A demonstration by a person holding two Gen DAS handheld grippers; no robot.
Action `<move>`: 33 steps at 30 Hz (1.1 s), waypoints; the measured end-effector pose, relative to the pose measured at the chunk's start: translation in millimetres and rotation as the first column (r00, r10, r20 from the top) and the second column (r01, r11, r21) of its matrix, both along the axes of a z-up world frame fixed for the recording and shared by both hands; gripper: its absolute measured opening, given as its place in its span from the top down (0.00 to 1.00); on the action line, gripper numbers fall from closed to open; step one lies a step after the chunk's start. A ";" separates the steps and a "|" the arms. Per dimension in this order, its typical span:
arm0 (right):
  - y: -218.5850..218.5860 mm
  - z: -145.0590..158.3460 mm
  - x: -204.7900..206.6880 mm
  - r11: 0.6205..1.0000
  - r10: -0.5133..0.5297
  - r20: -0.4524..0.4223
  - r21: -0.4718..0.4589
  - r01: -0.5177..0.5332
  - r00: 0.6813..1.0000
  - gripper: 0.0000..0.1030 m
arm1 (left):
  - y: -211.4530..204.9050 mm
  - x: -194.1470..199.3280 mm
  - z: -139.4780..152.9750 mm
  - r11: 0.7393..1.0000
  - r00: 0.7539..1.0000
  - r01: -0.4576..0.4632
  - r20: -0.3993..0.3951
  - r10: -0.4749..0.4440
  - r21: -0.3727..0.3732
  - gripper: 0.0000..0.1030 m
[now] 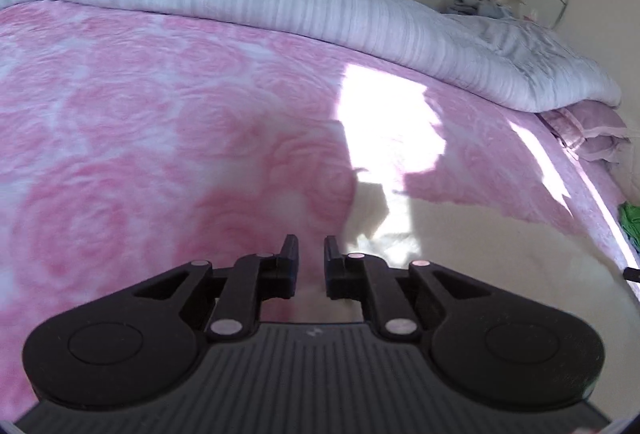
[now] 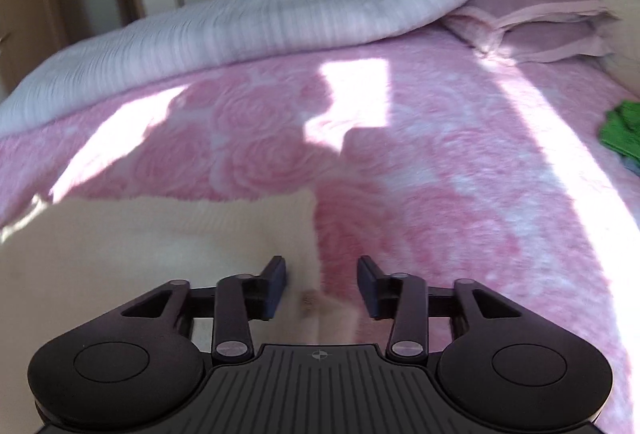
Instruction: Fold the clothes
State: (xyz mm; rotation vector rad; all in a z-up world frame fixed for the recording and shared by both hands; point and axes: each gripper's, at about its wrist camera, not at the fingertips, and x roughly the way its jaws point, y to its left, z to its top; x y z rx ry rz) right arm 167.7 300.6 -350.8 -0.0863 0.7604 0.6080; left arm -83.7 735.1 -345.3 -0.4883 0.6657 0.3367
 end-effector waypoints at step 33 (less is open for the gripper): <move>-112.5 19.2 -151.5 0.945 -0.206 -0.283 0.191 0.265 0.937 0.78 | -90.2 -162.1 29.0 0.993 0.997 -0.066 0.022 0.068 -0.097 0.94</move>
